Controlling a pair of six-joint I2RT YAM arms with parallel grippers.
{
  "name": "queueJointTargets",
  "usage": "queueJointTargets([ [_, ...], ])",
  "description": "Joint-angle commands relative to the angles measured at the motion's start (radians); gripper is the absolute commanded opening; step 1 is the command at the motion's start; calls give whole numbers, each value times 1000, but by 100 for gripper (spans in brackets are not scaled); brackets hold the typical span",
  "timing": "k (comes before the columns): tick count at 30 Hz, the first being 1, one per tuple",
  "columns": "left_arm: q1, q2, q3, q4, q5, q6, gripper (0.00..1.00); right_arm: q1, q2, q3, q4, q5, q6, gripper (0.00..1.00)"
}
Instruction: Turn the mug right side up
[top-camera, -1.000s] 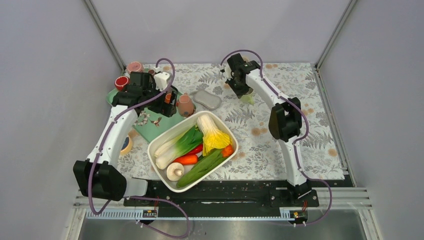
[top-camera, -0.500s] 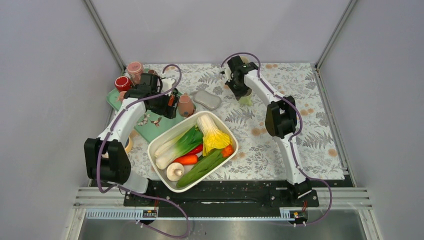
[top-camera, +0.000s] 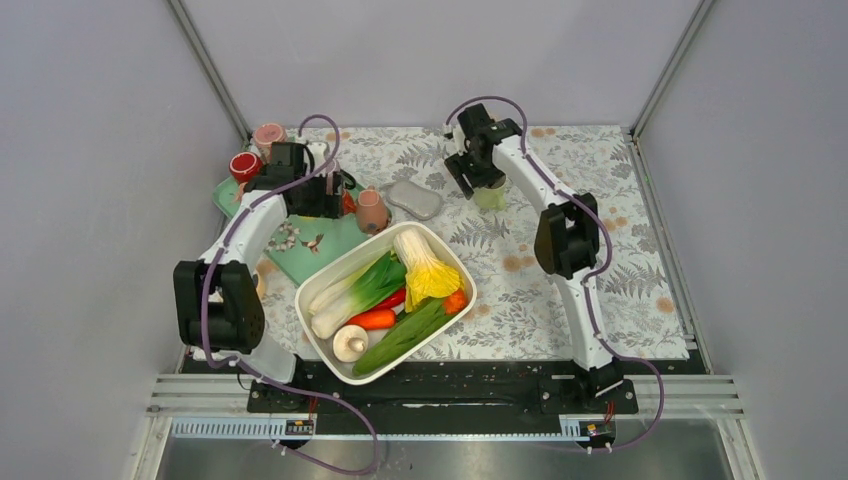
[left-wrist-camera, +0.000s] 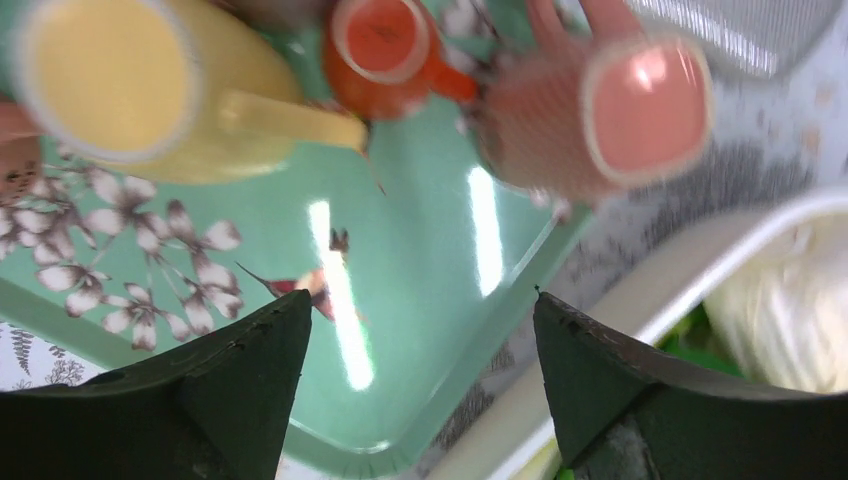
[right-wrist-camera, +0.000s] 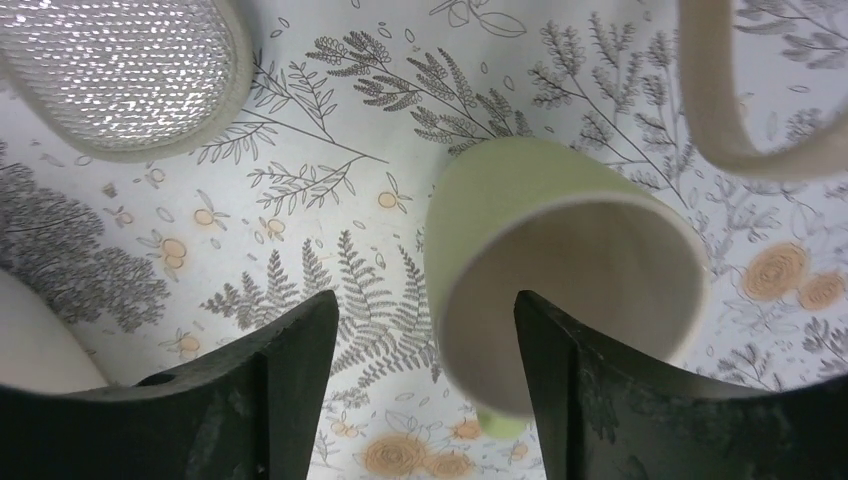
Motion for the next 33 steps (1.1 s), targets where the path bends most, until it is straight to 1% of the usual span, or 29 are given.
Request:
queueJointTargets([
  [1, 51, 14, -22, 268, -86, -285, 84, -1, -209, -28, 60, 30, 86, 77],
  [3, 51, 46, -16, 301, -125, -336, 83, 1, -258, -77, 102, 35, 105, 78],
  [5, 51, 85, 7, 300, -164, -367, 83, 6, -303, -126, 127, 48, 112, 79],
  [7, 51, 123, 32, 287, -201, -379, 82, 14, -346, -182, 154, 55, 104, 79],
  [9, 51, 153, 51, 276, -236, -384, 78, 20, -388, -241, 182, 56, 95, 79],
  [15, 63, 212, 76, 273, -314, -409, 77, 31, -515, -416, 282, 23, 69, 79],
  [17, 75, 227, 88, 265, -308, -423, 77, 31, -549, -467, 306, 12, 66, 79],
  [19, 123, 238, 91, 260, -308, -425, 77, 32, -576, -500, 322, 1, 60, 79],
  [21, 147, 239, 82, 267, -309, -417, 76, 32, -596, -530, 336, -10, 45, 79],
  [29, 200, 192, 4, 273, -266, -378, 75, 32, -624, -579, 346, -37, 32, 79],
  [31, 210, 176, -15, 283, -261, -364, 70, 33, -628, -589, 346, -37, 31, 79],
  [33, 224, 179, -19, 287, -248, -361, 61, 34, -631, -599, 347, -38, 32, 79],
])
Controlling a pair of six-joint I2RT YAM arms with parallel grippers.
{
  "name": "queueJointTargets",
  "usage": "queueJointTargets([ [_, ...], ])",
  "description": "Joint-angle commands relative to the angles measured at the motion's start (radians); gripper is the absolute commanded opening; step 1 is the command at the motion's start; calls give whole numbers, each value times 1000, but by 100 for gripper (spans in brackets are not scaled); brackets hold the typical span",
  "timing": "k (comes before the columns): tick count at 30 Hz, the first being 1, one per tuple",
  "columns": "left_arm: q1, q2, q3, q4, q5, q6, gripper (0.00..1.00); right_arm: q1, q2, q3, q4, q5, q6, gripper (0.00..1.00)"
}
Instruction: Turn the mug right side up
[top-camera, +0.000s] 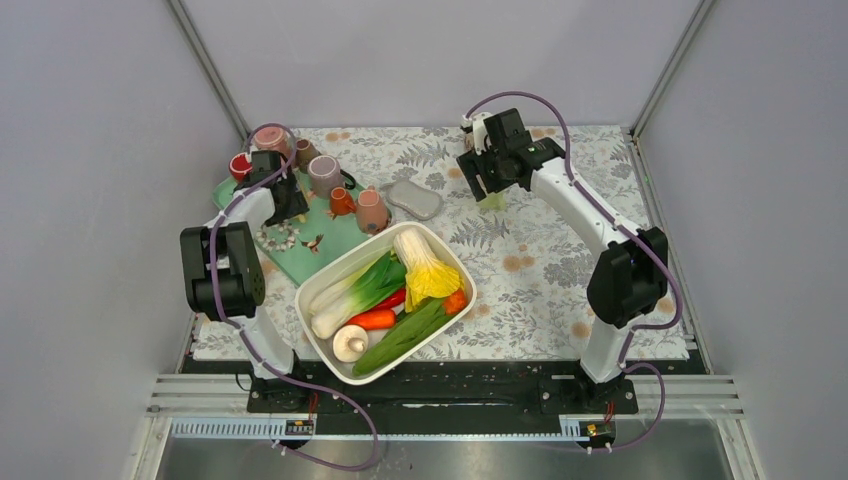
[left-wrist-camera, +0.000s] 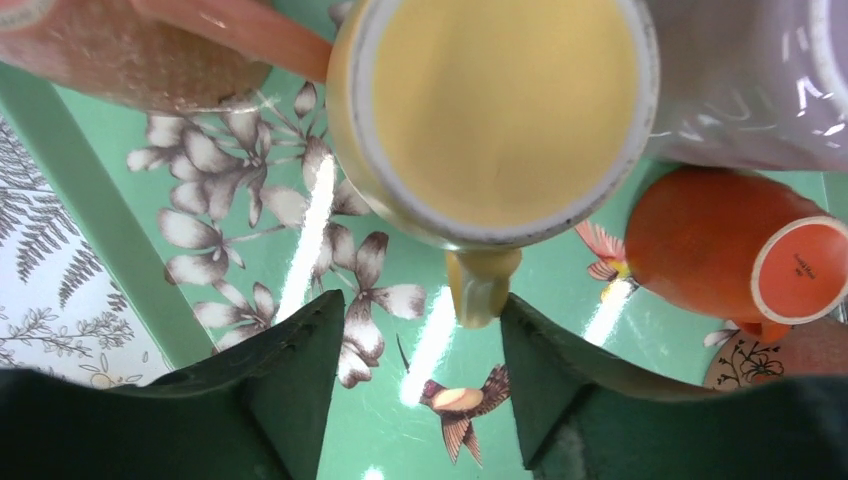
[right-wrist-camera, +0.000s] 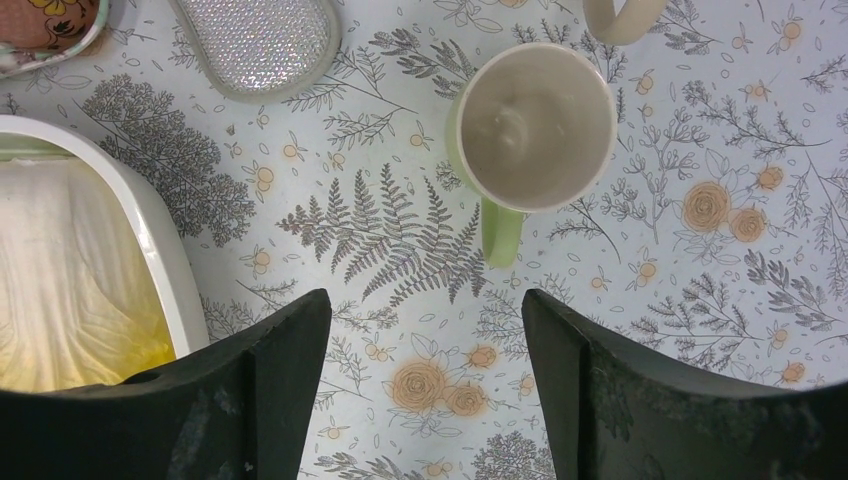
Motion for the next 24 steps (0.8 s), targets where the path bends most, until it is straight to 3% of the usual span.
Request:
queueJointTargets([
  [1, 25, -44, -16, 30, 19, 24, 56, 11, -56, -21, 37, -27, -11, 79],
  [7, 32, 1, 10, 43, 14, 14, 51, 14, -70, -46, 46, -61, -10, 79],
  [10, 34, 20, 27, 47, 30, 21, 40, 16, -78, -58, 48, -66, -16, 79],
  [11, 34, 26, 32, 44, 35, 25, 34, 15, -80, -61, 48, -65, -16, 79],
  [14, 37, 30, 31, 34, 72, 33, 1, 15, -92, -71, 48, -62, -12, 79],
  [24, 61, -153, -53, 35, 289, 53, 0, 34, -222, -156, 105, -147, 85, 80],
])
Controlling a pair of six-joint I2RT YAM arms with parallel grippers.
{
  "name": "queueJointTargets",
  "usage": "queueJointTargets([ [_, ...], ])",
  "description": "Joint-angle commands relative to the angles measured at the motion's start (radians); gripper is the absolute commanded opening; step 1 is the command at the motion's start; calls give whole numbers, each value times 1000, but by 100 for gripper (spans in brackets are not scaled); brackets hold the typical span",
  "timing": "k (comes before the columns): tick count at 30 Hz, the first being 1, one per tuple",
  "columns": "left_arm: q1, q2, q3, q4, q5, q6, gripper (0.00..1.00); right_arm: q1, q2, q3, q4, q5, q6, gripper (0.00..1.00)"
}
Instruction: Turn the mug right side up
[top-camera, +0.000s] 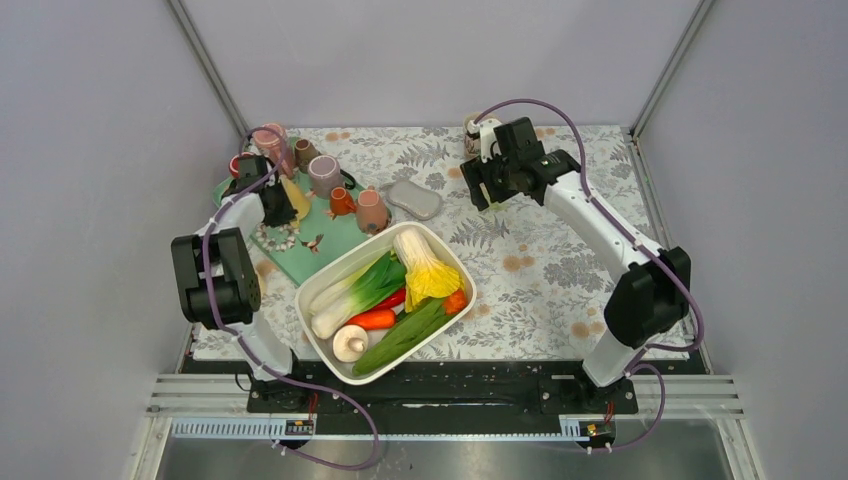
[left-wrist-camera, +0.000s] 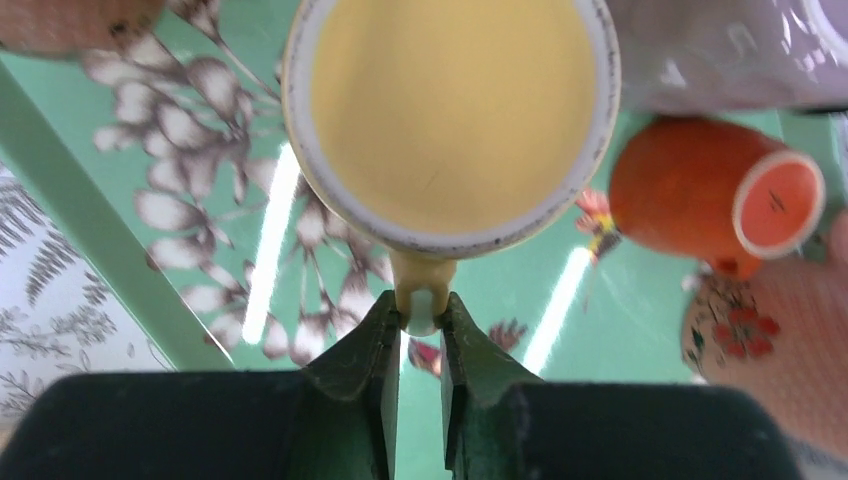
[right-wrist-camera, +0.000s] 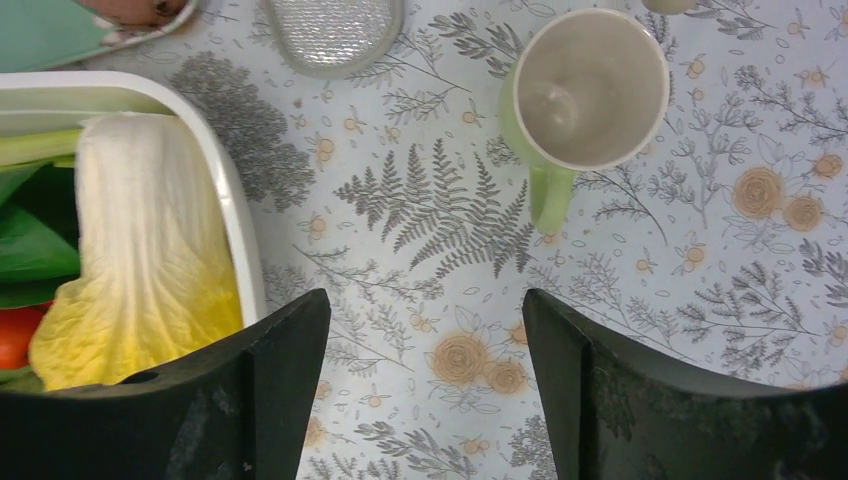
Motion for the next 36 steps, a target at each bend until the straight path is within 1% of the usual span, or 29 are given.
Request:
queueJointTargets([
  [1, 1, -147, -16, 15, 186, 15, 0, 36, -115, -39, 92, -87, 78, 80],
  [5, 2, -219, -24, -8, 288, 15, 0, 87, -175, -124, 239, -208, 197, 82],
  [9, 2, -281, -15, -29, 305, 21, 0, 160, -195, -221, 469, -321, 352, 85],
  [10, 2, -299, -11, -30, 317, 21, 0, 179, -190, -239, 535, -347, 391, 88],
  [13, -8, -355, 10, -55, 365, 22, 0, 226, -148, -252, 683, -416, 489, 98],
  [18, -89, -427, 69, -124, 418, 28, 0, 254, -53, -243, 962, -517, 645, 100],
  [21, -122, -459, 100, -137, 505, -1, 0, 255, -3, -236, 1118, -540, 751, 99],
  [23, -139, -475, 117, -136, 565, -20, 0, 255, 27, -219, 1159, -527, 800, 100],
  [29, -208, -513, 144, -122, 669, -68, 0, 246, 83, -178, 1176, -528, 878, 99],
  [36, -247, -534, 143, -149, 734, -83, 0, 186, 74, -236, 1309, -555, 970, 99],
])
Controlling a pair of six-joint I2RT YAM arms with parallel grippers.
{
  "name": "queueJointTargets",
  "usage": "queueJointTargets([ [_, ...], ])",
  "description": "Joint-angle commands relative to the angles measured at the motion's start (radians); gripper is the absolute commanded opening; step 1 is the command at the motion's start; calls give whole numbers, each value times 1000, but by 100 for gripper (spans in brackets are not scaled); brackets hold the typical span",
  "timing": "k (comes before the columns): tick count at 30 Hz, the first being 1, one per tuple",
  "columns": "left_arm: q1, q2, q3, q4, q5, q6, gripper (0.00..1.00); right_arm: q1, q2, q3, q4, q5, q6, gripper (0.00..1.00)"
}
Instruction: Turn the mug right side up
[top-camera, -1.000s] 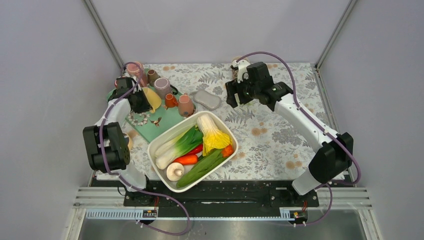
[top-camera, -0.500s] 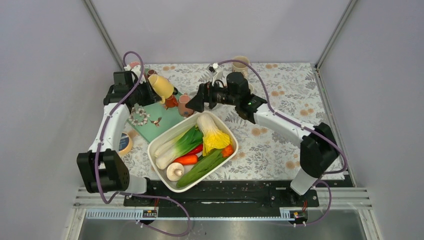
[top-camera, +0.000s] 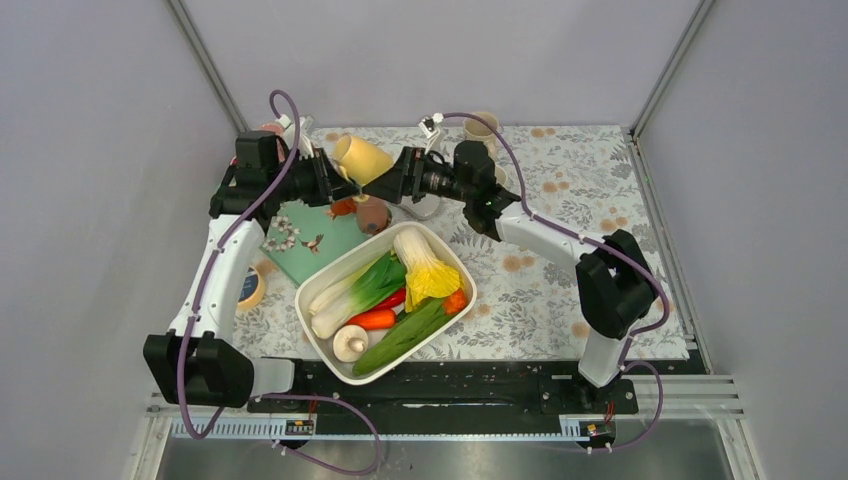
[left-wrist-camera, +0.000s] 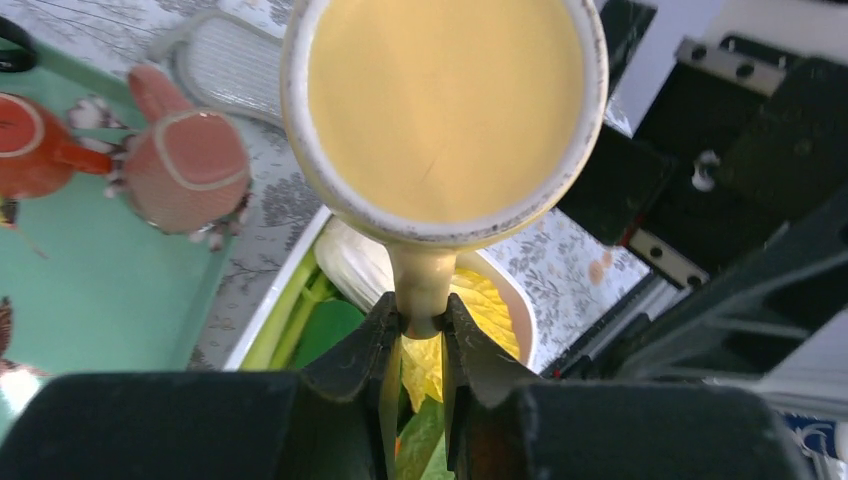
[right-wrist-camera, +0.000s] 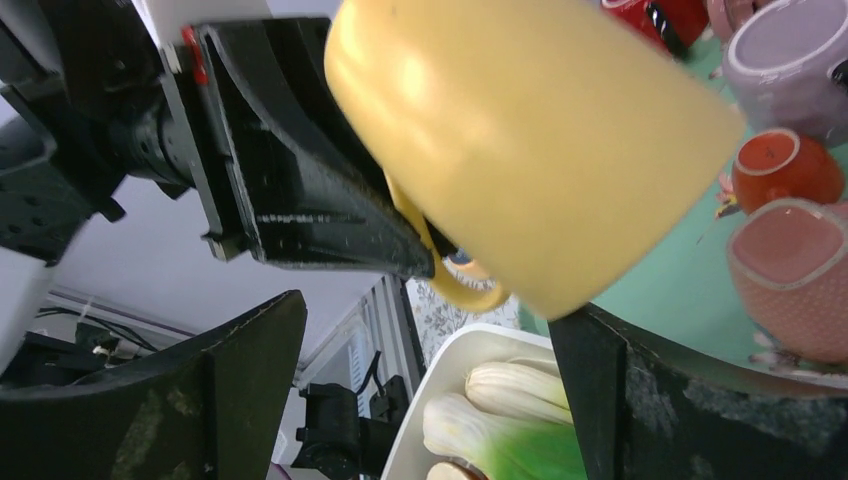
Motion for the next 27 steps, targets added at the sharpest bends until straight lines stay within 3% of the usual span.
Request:
queueJointTargets([
  [1, -18, -45, 59, 66, 104, -21, 0, -54, -25, -11, 160, -23, 70, 99],
  [6, -68, -38, 60, 59, 130, -25, 0, -91, -14, -22, 279, -50, 154, 92],
  [12, -121, 14, 28, 122, 197, -48, 0, -92, 5, 13, 464, -133, 277, 37],
  [18, -121, 52, 35, 129, 207, -22, 0, -101, -36, 22, 417, -211, 238, 1],
  [19, -122, 56, 38, 127, 204, -16, 0, -105, -60, 6, 385, -206, 214, 0],
  [20, -121, 59, 40, 122, 197, -7, 8, -110, -84, -8, 341, -192, 173, 0],
  [23, -119, 72, 54, 87, 153, 39, 57, -132, -157, -31, 138, -128, 16, 0],
  [25, -119, 76, 63, 55, 94, 75, 75, -144, -202, -31, -11, -77, -101, 0],
  [27, -118, 78, 72, 29, 29, 113, 85, -153, -241, -23, -154, -15, -229, 0],
])
